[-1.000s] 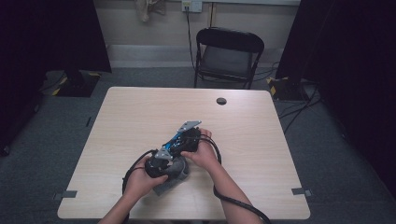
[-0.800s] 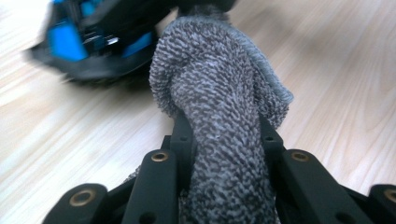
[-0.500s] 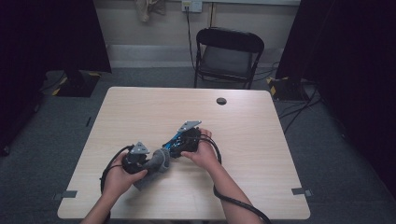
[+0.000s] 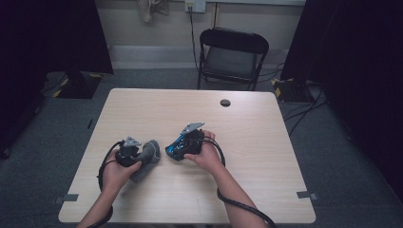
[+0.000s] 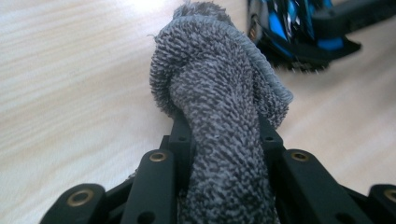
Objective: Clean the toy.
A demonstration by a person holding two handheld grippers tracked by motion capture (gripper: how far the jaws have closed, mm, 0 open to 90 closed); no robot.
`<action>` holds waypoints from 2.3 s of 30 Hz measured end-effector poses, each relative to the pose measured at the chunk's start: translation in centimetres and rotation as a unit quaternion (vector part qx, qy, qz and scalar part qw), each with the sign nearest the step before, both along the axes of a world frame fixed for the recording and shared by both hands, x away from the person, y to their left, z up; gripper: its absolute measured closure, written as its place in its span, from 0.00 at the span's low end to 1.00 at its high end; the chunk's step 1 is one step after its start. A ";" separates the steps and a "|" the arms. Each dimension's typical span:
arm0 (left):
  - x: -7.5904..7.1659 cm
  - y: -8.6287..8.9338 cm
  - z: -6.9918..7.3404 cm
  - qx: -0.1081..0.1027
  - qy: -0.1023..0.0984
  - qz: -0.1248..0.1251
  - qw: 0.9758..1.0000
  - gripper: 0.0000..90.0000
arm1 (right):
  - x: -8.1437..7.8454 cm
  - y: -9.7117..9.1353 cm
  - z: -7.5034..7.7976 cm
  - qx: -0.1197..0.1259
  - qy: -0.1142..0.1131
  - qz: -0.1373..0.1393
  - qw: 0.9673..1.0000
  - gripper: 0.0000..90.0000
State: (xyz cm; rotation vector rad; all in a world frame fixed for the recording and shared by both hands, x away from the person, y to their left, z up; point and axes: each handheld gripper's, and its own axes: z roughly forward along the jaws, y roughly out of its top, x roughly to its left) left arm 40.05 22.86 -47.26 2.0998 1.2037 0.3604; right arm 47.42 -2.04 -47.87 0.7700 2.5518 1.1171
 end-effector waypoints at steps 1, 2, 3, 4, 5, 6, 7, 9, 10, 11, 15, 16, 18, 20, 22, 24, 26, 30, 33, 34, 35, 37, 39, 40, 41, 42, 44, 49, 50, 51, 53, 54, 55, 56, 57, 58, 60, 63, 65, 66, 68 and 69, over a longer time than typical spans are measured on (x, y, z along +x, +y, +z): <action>0.2 -0.3 -0.1 0.001 0.001 0.002 1.000 0.76 | 0.0 0.0 0.0 0.000 0.000 0.000 1.000 0.12; 0.4 -0.6 -0.1 0.000 -0.001 0.005 1.000 0.76 | 0.0 0.0 0.0 0.000 0.000 0.000 1.000 0.12; 0.5 -1.0 -0.2 0.000 0.000 0.004 1.000 0.76 | 0.0 0.0 0.0 0.000 0.000 0.000 1.000 0.12; 0.6 -1.3 -0.3 0.000 0.002 0.003 1.000 0.75 | 0.0 0.0 0.0 0.000 0.000 0.000 1.000 0.12; 0.7 -1.7 -0.4 -0.001 0.003 0.001 1.000 0.75 | 0.0 0.0 0.0 0.000 0.000 0.000 1.000 0.12; 0.7 -2.0 -0.5 -0.004 0.004 -0.004 1.000 0.75 | 0.0 0.0 0.0 0.000 -0.001 0.000 1.000 0.12; 0.7 -2.4 -0.5 -0.004 0.009 -0.008 1.000 0.75 | 0.0 0.0 0.0 0.000 -0.001 -0.001 1.000 0.12; 0.7 -3.0 -0.7 -0.006 0.011 -0.017 1.000 0.75 | 0.0 0.0 0.0 0.000 0.000 -0.001 1.000 0.12; 0.6 -3.1 -0.7 -0.009 0.013 -0.018 1.000 0.75 | 0.0 0.0 0.0 -0.001 0.000 -0.001 1.000 0.12; 0.6 -3.2 -0.7 -0.010 0.013 -0.019 1.000 0.75 | 0.0 0.0 0.0 -0.001 0.000 -0.002 1.000 0.12; 0.2 -3.3 -0.7 -0.015 0.022 -0.028 0.999 0.75 | 0.0 0.0 0.0 -0.001 0.000 -0.002 1.000 0.12; 0.1 -3.4 -0.7 -0.015 0.023 -0.031 0.999 0.75 | 0.0 0.0 0.0 -0.002 0.000 -0.002 1.000 0.12; -0.2 -3.6 -0.7 -0.016 0.024 -0.039 0.999 0.75 | 0.0 0.1 0.0 -0.002 0.000 -0.003 1.000 0.12; -0.4 -3.8 -0.6 -0.015 0.026 -0.044 0.999 0.75 | 0.0 0.1 0.0 -0.002 0.001 -0.003 1.000 0.12; -0.6 -4.0 -0.6 -0.013 0.026 -0.048 0.998 0.76 | 0.0 0.1 0.1 -0.004 0.002 -0.003 1.000 0.12; -0.8 -4.2 -0.6 -0.011 0.030 -0.054 0.998 0.76 | 0.0 0.1 0.1 -0.004 0.002 -0.003 1.000 0.12; -0.9 -4.3 -0.6 -0.009 0.029 -0.055 0.998 0.76 | -0.1 0.1 0.1 -0.004 0.002 -0.004 1.000 0.12; -1.2 -4.5 -0.6 -0.010 0.028 -0.055 0.998 0.76 | -0.1 0.1 0.1 -0.003 0.001 -0.004 1.000 0.12; -1.4 -4.7 -0.5 -0.010 0.031 -0.057 0.998 0.76 | -0.1 0.1 0.1 -0.003 0.000 -0.004 1.000 0.12; -1.5 -4.9 -0.5 -0.014 0.037 -0.063 0.997 0.76 | -0.1 0.1 0.0 -0.003 0.000 -0.004 1.000 0.12; -1.6 -5.0 -0.5 -0.014 0.039 -0.067 0.997 0.76 | -0.1 0.1 0.0 -0.002 0.000 -0.005 1.000 0.12; -1.8 -5.3 -0.5 -0.011 0.038 -0.073 0.997 0.76 | -0.1 0.1 0.0 -0.003 0.000 -0.005 1.000 0.12; -1.9 -5.7 -0.5 -0.010 0.036 -0.080 0.996 0.76 | -0.1 0.0 0.0 -0.002 0.000 -0.006 1.000 0.12; -2.0 -5.9 -0.5 -0.009 0.038 -0.083 0.996 0.76 | -0.1 0.0 0.0 -0.001 0.000 -0.005 1.000 0.12; -2.0 -6.1 -0.4 -0.010 0.041 -0.088 0.995 0.76 | -0.1 0.0 0.0 -0.001 -0.001 -0.006 1.000 0.12; -2.1 -6.4 -0.4 -0.010 0.040 -0.089 0.995 0.76 | -0.1 0.0 0.0 -0.001 0.000 -0.006 1.000 0.12; -2.1 -6.8 -0.4 -0.008 0.041 -0.097 0.994 0.76 | -0.1 0.0 0.0 -0.001 0.000 -0.007 1.000 0.12; -2.3 -7.9 -0.5 -0.011 0.040 -0.113 0.993 0.76 | -0.1 0.0 0.0 -0.001 0.000 -0.006 1.000 0.12; -2.4 -8.1 -0.4 -0.013 0.041 -0.118 0.992 0.76 | -0.2 0.0 0.0 -0.001 0.000 -0.007 1.000 0.12; -2.4 -8.4 -0.5 -0.017 0.041 -0.120 0.992 0.76 | -0.2 0.0 0.0 0.000 0.000 -0.007 1.000 0.12; -2.4 -8.8 -0.5 -0.019 0.042 -0.126 0.991 0.76 | -0.2 0.0 0.0 0.001 0.000 -0.008 1.000 0.12; -2.5 -9.0 -0.6 -0.020 0.041 -0.128 0.991 0.76 | -0.2 0.0 0.0 0.001 0.000 -0.007 1.000 0.12; -2.5 -9.2 -0.6 -0.020 0.039 -0.135 0.990 0.76 | -0.2 0.0 0.0 0.001 0.000 -0.007 1.000 0.12; -2.5 -9.4 -0.6 -0.023 0.039 -0.135 0.990 0.76 | -0.2 0.0 0.0 0.002 -0.001 -0.007 1.000 0.12; -2.6 -9.6 -0.6 -0.020 0.041 -0.143 0.989 0.76 | -0.2 0.0 0.0 0.002 -0.001 -0.007 1.000 0.12; -2.6 -9.7 -0.6 -0.020 0.040 -0.144 0.989 0.76 | -0.2 0.0 0.0 0.001 0.000 -0.007 1.000 0.12; -2.6 -10.1 -0.6 -0.023 0.041 -0.150 0.988 0.76 | -0.2 0.0 0.0 0.000 0.000 -0.007 1.000 0.12; -2.7 -10.4 -0.6 -0.033 0.047 -0.160 0.985 0.76 | -0.2 0.0 0.0 0.001 -0.001 -0.008 1.000 0.12; -2.9 -10.7 -0.6 -0.034 0.044 -0.167 0.984 0.76 | -0.2 0.0 0.0 0.001 0.000 -0.008 1.000 0.12; -3.0 -10.8 -0.6 -0.035 0.042 -0.169 0.984 0.76 | -0.2 0.0 0.0 0.001 0.000 -0.008 1.000 0.12; -3.1 -10.8 -0.4 -0.034 0.039 -0.173 0.984 0.76 | -0.2 0.0 0.0 0.001 0.000 -0.007 1.000 0.12; -3.1 -10.7 -0.2 -0.035 0.038 -0.175 0.983 0.76 | -0.2 0.0 0.0 0.001 0.000 -0.007 1.000 0.12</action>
